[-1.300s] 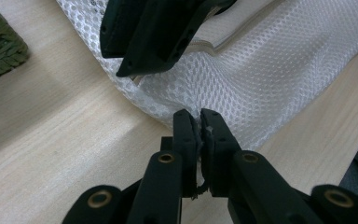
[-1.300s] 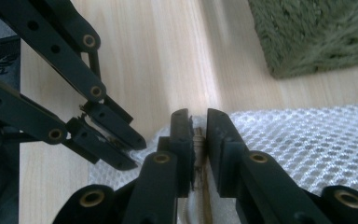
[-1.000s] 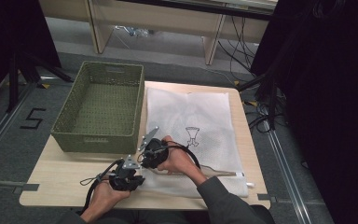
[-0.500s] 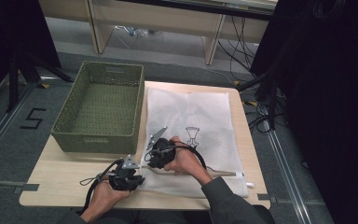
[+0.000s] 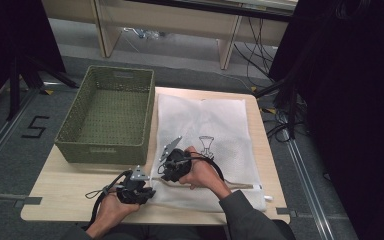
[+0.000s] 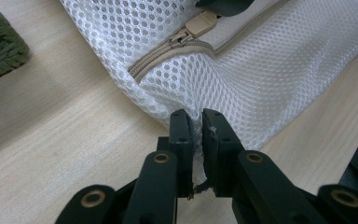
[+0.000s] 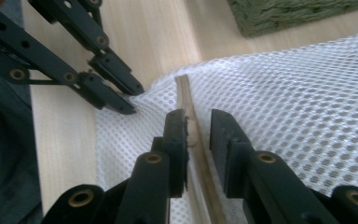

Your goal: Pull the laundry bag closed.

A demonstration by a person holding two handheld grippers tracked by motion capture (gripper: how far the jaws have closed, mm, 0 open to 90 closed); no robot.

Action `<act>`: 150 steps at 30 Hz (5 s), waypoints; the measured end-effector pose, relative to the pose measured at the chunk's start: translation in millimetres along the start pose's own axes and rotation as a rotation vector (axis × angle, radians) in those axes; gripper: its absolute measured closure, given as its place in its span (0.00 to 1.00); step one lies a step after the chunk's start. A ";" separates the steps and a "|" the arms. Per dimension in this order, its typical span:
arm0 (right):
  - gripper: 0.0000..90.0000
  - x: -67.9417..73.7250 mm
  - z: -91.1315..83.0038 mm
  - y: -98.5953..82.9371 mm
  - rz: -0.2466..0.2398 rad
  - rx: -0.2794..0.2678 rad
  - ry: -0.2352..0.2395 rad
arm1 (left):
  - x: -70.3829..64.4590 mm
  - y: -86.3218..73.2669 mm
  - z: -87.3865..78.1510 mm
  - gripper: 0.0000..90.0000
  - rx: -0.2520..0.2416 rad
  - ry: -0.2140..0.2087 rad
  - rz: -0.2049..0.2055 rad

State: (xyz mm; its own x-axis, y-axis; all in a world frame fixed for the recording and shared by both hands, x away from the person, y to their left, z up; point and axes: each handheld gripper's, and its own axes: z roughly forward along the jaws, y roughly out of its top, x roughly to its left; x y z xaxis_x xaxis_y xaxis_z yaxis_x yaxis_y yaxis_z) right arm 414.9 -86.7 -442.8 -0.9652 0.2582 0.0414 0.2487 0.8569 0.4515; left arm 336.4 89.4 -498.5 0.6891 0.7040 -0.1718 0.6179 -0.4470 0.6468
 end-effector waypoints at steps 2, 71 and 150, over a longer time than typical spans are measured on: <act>0.82 1.5 0.2 -1.2 -0.026 0.004 -0.007 | 0.2 0.0 0.1 0.91 0.001 -0.001 0.000; 0.97 3.4 3.3 -3.3 -0.113 -0.042 -0.008 | 23.0 12.1 5.6 0.66 0.002 -0.066 -0.126; 0.97 7.0 -26.6 -48.0 -0.070 0.003 -0.067 | 48.7 14.3 -2.1 0.93 -0.108 -0.134 -0.349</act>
State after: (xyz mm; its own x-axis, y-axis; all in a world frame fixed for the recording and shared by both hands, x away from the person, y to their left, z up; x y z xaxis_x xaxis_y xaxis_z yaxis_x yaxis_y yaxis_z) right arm 394.0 -137.9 -440.5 -0.9727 0.2268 -0.0500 0.1811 0.8754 0.4481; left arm 377.9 118.4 -496.0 0.4924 0.7220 -0.4860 0.7852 -0.1276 0.6059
